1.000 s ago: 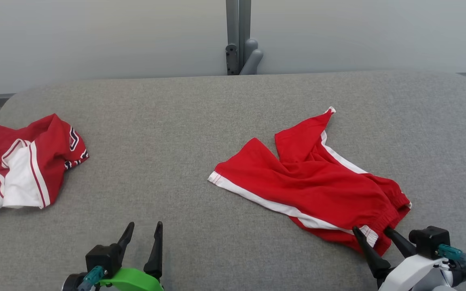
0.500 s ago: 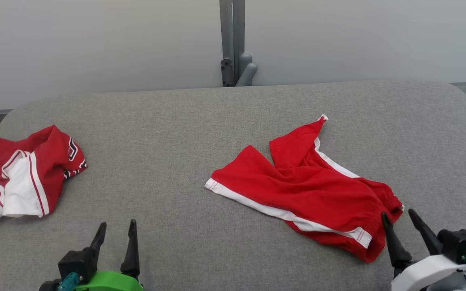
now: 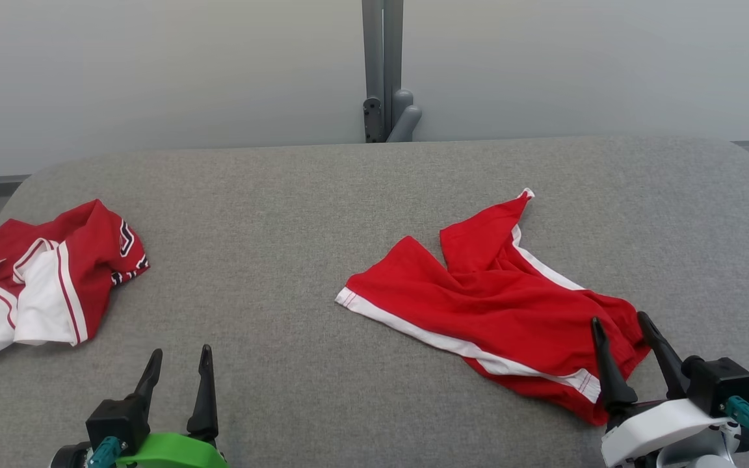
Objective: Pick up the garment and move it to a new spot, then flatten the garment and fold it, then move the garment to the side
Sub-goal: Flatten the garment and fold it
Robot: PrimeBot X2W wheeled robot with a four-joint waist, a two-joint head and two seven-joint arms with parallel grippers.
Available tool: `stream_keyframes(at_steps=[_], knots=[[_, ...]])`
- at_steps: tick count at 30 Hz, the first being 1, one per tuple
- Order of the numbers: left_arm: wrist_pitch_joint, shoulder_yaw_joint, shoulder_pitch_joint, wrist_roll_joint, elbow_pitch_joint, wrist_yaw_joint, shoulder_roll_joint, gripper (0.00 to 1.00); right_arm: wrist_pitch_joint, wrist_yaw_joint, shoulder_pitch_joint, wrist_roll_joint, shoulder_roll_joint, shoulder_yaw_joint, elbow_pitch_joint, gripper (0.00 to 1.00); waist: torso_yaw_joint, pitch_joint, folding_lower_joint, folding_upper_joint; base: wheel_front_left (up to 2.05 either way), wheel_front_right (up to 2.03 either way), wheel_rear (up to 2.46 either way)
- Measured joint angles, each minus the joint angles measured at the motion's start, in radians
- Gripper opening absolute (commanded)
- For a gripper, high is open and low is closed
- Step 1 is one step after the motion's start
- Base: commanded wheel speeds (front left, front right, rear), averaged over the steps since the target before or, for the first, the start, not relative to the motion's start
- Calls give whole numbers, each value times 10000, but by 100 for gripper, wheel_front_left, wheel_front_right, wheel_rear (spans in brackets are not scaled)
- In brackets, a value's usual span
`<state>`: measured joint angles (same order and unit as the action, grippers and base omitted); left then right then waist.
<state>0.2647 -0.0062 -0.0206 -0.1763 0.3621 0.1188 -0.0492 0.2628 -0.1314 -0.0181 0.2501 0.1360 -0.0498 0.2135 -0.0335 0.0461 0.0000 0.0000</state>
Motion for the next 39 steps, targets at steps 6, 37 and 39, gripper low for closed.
stream_keyframes(at_steps=[6,37,39], knots=[[0,-196,13,-40,155,33,-2,100,0,0,-113,33,-27,-81,205,100,54,-138,0,0,0,0,0],[0,-2230,-2617,-932,1607,104,-75,100,0,0,563,1099,564,-1676,755,0,658,-2350,0,0,0,0,0],[0,-2472,-3062,-1511,1929,104,-201,100,0,0,758,1145,600,-1833,667,0,792,-2635,0,0,0,0,0]])
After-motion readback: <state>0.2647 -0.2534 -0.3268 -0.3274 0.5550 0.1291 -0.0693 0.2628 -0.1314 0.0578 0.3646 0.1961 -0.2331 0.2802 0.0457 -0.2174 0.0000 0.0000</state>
